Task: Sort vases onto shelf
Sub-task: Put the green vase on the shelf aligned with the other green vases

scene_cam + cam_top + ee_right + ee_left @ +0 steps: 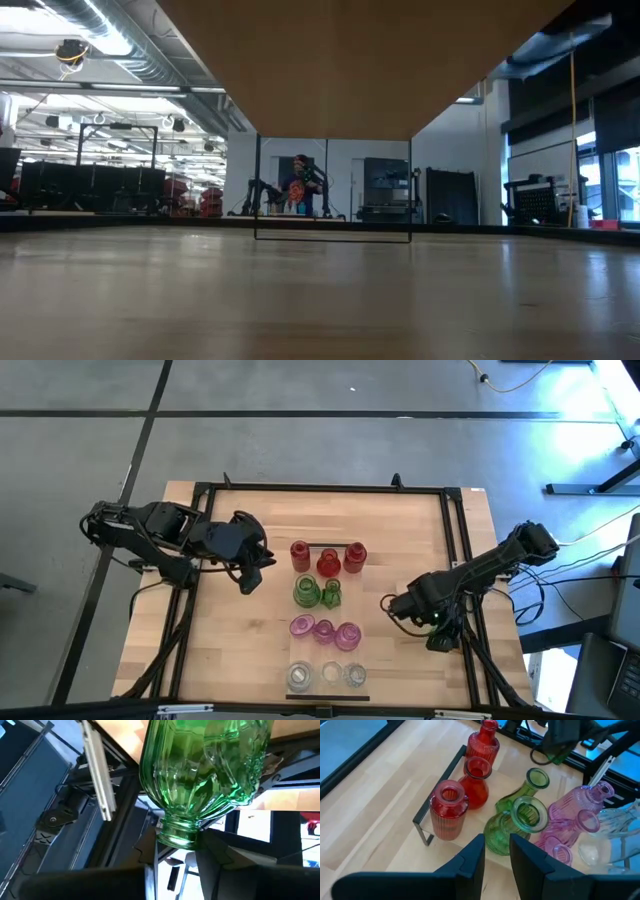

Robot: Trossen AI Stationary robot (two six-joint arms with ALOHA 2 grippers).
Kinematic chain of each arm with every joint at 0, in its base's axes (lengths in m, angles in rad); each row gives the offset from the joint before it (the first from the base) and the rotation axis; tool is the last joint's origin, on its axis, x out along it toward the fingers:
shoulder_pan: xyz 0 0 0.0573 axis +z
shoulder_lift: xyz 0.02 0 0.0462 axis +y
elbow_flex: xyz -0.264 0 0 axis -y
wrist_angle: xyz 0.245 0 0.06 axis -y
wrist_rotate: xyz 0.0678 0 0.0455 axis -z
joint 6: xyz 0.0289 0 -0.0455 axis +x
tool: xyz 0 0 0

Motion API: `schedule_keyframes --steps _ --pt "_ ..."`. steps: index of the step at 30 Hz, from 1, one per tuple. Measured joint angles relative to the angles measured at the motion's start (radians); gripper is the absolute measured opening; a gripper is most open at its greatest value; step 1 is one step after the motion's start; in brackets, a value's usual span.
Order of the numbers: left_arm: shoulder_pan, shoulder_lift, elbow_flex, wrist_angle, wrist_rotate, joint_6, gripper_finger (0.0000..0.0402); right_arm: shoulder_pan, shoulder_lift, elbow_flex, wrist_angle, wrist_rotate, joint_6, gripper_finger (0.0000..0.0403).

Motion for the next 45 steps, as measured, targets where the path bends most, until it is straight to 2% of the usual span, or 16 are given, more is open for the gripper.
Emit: schedule_keyframes --steps 9,16,20,26,29,34,38,42,45 --pt "0.0 0.0 0.0 0.0 -0.001 -0.015 0.0082 0.0 0.012 -0.167 0.043 -0.061 0.005 0.0066" --pt "0.002 0.0 0.0 0.006 -0.004 -0.014 0.0082 -0.001 0.056 -0.201 0.272 -0.092 0.071 0.0067" --pt "0.001 0.0 0.0 0.006 -0.005 -0.015 0.0082 -0.001 0.09 -0.201 0.344 -0.085 0.106 0.0067" --pt "0.002 0.0 0.0 0.015 -0.005 -0.014 0.0082 -0.001 0.1 -0.199 0.341 -0.016 0.121 0.0086" --pt "0.001 0.0 0.0 0.016 -0.005 -0.014 0.0082 -0.001 0.099 -0.197 0.338 0.003 0.133 0.0115" --pt "0.001 0.0 0.0 0.018 -0.005 -0.014 0.0082 -0.001 0.102 -0.159 0.304 0.124 0.135 0.017" --pt "0.002 0.0 0.0 0.031 -0.005 -0.014 0.0082 -0.001 0.098 -0.115 0.274 0.167 0.135 0.0204" --pt "0.001 0.0 0.0 0.047 -0.005 -0.01 0.0082 -0.001 0.097 -0.056 0.21 0.205 0.135 0.0221" --pt "0.001 0.0 0.0 0.047 -0.005 -0.01 0.0082 0.0 0.076 -0.002 0.157 0.272 0.148 0.0224"
